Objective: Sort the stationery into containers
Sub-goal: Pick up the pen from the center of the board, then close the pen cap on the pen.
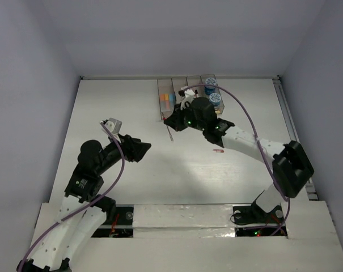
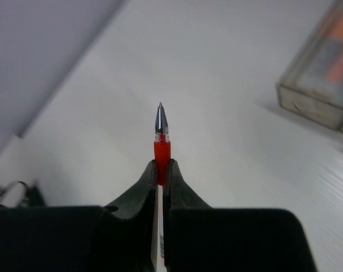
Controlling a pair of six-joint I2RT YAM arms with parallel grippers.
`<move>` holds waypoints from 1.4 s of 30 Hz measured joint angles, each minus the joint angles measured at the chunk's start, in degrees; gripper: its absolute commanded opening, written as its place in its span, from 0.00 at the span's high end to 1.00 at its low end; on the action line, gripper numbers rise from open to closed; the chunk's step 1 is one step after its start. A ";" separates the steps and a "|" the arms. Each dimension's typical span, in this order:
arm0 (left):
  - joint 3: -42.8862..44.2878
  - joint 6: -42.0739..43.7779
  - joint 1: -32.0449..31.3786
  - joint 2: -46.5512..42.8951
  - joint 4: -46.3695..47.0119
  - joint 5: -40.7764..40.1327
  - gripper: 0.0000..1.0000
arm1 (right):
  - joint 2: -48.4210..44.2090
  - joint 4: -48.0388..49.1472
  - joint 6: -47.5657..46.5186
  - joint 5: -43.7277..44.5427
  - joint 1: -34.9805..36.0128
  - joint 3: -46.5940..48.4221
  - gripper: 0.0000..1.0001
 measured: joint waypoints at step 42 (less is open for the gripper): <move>-0.02 -0.59 0.09 -0.46 -0.59 -2.56 1.00 | -3.15 28.65 19.78 -3.54 11.85 -5.42 0.28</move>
